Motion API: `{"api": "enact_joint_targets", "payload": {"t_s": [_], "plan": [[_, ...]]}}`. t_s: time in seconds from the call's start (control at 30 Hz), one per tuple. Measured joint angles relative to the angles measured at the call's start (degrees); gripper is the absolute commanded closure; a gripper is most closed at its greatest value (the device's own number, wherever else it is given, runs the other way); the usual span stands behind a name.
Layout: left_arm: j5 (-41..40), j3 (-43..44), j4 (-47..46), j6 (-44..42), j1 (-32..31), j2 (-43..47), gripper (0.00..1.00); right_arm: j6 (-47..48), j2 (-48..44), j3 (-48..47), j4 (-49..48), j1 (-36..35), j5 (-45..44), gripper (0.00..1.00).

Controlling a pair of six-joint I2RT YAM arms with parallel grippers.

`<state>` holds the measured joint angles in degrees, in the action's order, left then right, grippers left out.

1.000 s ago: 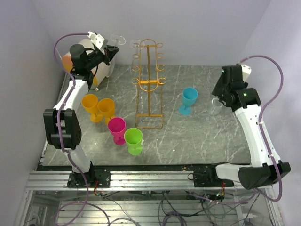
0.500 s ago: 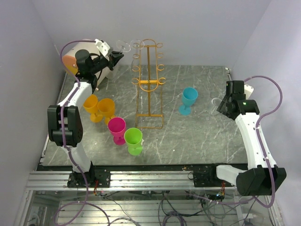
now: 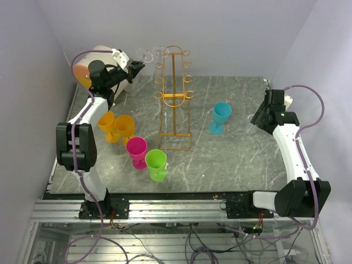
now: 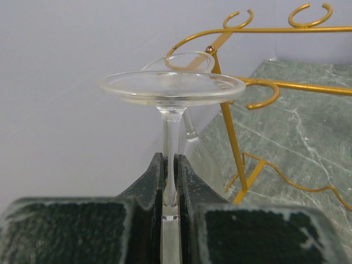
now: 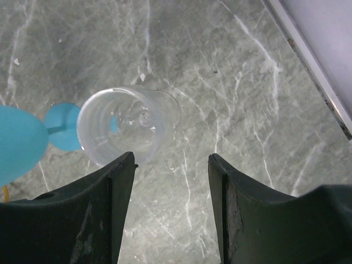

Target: Place the wine glass upside down on the wine glass rack

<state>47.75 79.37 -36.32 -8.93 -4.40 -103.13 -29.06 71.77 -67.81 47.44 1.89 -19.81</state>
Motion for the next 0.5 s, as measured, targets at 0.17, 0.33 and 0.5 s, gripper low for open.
{"api": "enact_joint_targets", "payload": {"t_s": [0.17,0.33,0.5], "plan": [[0.3,-2.5,-1.7,0.0,0.0,0.0,0.93,0.2,2.9,0.0,-2.6,0.2,0.9,0.45],[1.1,-5.7,-3.7,0.9,0.0,0.1,0.93,0.6,4.9,0.0,-3.9,0.7,1.0,0.46],[1.7,-6.1,-5.2,1.7,0.0,0.1,0.93,1.0,5.0,0.0,-5.0,1.4,1.0,0.46]]}}
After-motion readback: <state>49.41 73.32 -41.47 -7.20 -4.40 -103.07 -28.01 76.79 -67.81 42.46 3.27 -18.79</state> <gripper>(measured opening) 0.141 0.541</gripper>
